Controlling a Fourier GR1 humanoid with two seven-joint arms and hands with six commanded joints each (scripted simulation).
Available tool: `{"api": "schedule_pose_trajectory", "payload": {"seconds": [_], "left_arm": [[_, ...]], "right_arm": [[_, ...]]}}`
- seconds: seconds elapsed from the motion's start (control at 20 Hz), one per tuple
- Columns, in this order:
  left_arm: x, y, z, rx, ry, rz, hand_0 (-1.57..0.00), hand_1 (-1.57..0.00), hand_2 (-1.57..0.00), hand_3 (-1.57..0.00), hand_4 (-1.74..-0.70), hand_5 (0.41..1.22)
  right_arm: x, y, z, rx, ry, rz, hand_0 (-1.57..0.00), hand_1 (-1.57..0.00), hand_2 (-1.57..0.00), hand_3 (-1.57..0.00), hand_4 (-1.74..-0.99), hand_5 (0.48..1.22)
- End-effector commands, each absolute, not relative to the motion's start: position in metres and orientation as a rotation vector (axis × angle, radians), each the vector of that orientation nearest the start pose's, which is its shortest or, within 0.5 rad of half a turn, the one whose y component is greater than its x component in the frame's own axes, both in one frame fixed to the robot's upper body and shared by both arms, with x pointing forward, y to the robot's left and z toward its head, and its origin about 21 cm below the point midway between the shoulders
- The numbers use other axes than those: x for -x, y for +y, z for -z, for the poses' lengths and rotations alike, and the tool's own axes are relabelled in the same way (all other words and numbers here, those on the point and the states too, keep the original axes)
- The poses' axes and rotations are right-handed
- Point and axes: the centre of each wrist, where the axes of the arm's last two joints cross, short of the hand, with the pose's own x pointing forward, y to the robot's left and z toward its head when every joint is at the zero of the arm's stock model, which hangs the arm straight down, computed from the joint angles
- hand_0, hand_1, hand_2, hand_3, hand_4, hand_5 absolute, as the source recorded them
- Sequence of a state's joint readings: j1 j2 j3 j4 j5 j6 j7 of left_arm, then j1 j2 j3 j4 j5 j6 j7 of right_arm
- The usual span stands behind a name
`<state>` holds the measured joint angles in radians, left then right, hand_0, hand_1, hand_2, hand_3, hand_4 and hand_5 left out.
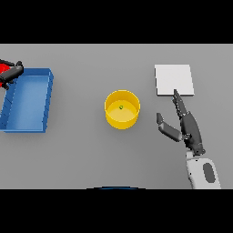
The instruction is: Pick up the red beaker and tilt it to pour out 1 green nut into yellow bowl. Pick up the yellow bowl and place it on the metallic measuring scale.
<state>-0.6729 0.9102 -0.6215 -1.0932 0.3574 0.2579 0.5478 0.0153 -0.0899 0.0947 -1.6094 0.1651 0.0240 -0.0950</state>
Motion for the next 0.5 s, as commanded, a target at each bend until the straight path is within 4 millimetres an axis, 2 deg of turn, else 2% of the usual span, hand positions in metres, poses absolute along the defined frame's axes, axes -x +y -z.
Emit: {"api": "schedule_pose_trajectory", "payload": {"seconds": [0.0, 0.1, 0.2, 0.45], "left_arm": [[-0.3654, 0.34, -0.1286, -0.708, -0.995, 0.436, -0.79, -0.66, -0.6, -0.37, -0.88, 0.701], [-0.3646, 0.339, -0.1313, -0.698, -0.978, 0.481, -0.5, -0.42, -0.38, -0.24, -0.83, 0.678], [-0.3624, 0.342, -0.1325, -0.728, -0.924, 0.52, -0.32, -0.27, -0.24, -0.15, -0.79, 0.659], [-0.3656, 0.3384, -0.1287, -0.763, -0.907, 0.554, -0.1, -0.09, -0.08, -0.05, -0.75, 0.655]], "right_arm": [[-0.2423, -0.2254, -0.0054, 0.097, -1.675, -0.299, 0.0, 0.0, 0.0, 0.0, -1.32, 0.726], [-0.2411, -0.2261, -0.0037, 0.097, -1.671, -0.299, 0.0, 0.0, 0.0, 0.0, -1.318, 0.725], [-0.2431, -0.2263, -0.0044, 0.103, -1.667, -0.301, 0.0, 0.0, 0.0, 0.0, -1.315, 0.724], [-0.242, -0.2251, -0.0058, 0.128, -1.671, -0.32, 0.0, 0.0, 0.0, 0.0, -1.3, 0.717]]}}
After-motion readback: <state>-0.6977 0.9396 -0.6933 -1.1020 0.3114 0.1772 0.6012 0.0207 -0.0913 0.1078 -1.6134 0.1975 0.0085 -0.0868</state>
